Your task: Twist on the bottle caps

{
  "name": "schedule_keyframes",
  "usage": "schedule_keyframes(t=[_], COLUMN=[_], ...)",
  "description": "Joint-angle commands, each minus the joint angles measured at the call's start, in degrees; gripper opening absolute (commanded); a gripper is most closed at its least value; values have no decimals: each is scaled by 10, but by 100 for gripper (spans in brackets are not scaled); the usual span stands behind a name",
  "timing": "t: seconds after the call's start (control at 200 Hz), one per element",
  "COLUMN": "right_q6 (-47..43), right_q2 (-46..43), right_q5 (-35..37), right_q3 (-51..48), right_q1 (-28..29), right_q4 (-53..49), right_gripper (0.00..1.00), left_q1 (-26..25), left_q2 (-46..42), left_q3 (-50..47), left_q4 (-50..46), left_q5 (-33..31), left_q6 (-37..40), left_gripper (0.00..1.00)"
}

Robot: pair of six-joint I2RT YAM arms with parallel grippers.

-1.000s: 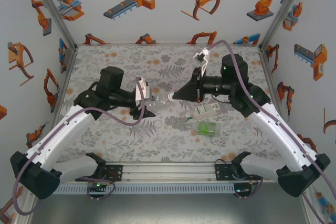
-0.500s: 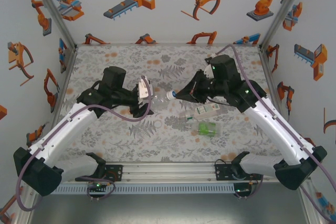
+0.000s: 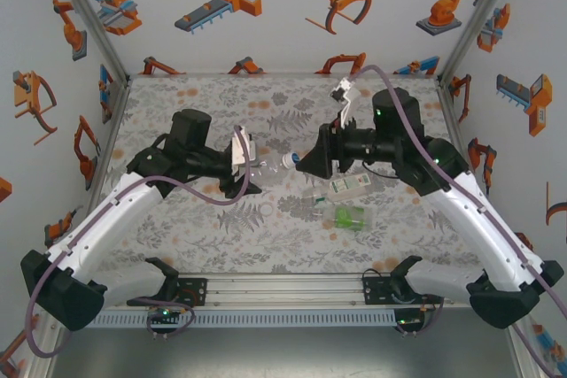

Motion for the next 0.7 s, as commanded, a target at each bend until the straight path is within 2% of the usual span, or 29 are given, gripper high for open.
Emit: schedule_keyframes(t=[0.0, 0.075, 0.215, 0.491, 0.691], right_q6=[-291, -376, -446, -453, -452], right_q2=[-21, -12, 15, 46, 49], right_q5=[-105, -111, -128, -152, -166], right_q3=[-9, -3, 16, 28, 31], right_q1=[7, 7, 7, 12, 13], right_q4=[15, -1, -22, 3, -2], right_gripper=[61, 61, 59, 50, 49], left_q1=[-3, -4, -5, -7, -7], left_q2=[-3, -3, -4, -5, -1], left_q3=[16, 15, 17, 16, 19], left_q4=[-16, -15, -15, -16, -19], left_q5=[48, 55, 63, 66, 66], left_q6=[13, 15, 15, 16, 20], left_gripper=[0, 0, 0, 0, 0])
